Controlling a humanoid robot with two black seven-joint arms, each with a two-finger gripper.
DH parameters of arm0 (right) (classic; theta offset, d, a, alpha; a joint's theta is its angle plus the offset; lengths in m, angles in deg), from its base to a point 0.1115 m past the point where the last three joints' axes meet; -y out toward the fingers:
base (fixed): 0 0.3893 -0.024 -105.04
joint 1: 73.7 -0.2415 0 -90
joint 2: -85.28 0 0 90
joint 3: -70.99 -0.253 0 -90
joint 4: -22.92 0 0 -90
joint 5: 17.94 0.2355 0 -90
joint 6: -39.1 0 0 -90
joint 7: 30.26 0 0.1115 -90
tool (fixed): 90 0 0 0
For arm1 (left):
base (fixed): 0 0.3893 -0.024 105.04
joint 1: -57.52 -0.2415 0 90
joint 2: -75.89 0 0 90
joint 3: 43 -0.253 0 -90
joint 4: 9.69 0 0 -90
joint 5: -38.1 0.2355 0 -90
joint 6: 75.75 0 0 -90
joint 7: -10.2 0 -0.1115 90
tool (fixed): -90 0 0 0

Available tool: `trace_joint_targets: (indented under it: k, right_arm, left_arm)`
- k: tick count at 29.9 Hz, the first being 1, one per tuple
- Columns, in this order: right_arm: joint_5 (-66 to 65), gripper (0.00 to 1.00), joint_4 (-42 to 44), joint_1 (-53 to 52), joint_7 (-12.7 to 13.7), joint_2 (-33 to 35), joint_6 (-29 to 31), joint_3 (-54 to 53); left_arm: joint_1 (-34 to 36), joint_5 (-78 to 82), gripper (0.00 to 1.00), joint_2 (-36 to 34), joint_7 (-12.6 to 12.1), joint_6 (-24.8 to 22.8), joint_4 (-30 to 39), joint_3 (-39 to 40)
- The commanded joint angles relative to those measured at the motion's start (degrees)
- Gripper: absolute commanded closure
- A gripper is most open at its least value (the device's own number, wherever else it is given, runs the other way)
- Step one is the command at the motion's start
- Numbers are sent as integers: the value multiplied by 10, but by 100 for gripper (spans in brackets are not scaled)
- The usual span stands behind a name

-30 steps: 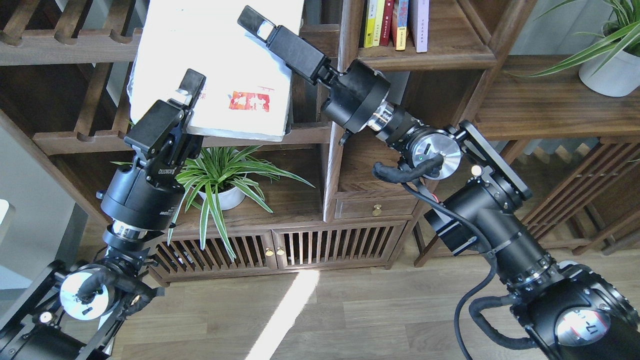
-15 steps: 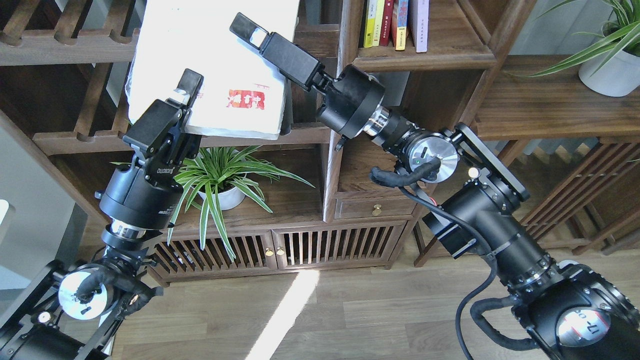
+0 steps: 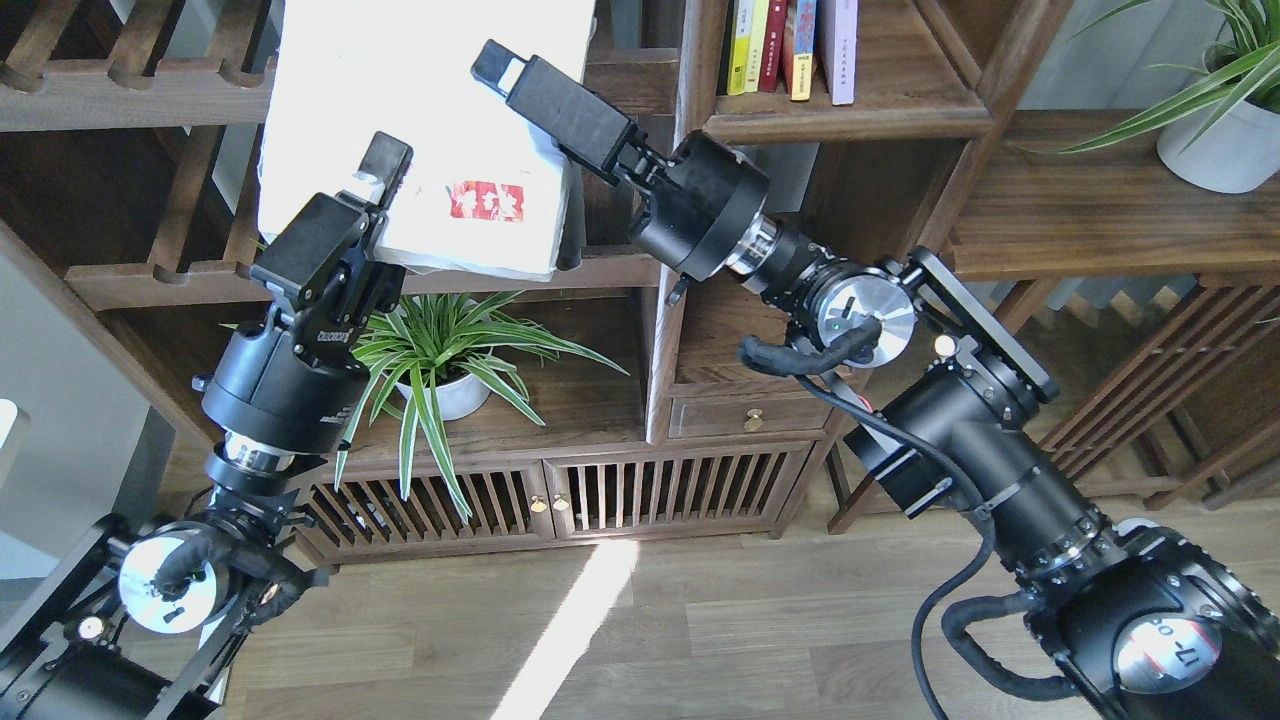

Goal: Organize books on shelf
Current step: 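Hold the white book upright between both grippers and adjust grip, then carry the white book with the right gripper toward the standing books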

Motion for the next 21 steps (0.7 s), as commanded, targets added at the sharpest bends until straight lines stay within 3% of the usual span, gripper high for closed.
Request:
trace_joint_targets:
  k: [1,5,8,13,17,21]
  right_arm:
    - [1,80,1,1,0,0,3,21]
    - [1,84,1,4,0,0,3,23]
    - [1,84,1,7,0,0,2,23]
    - [1,84,1,12,1,0,2,23]
    - [1,83,1,12,1,0,0,24]
    - [1,83,1,12,1,0,-2,24]
  left_arm:
    - [2,-2,100,-1,3,0,-1,-2]
    - [1,-2,100,-1,3,0,-3,-2]
    - [-2,-2,94,0,2,0,-3,0]
    - [-6,2,67,-1,-7,0,-3,11]
    - [-22,4,37,-3,-43,0,-3,22]
    - [-28,4,29,-3,-56,0,-3,24]
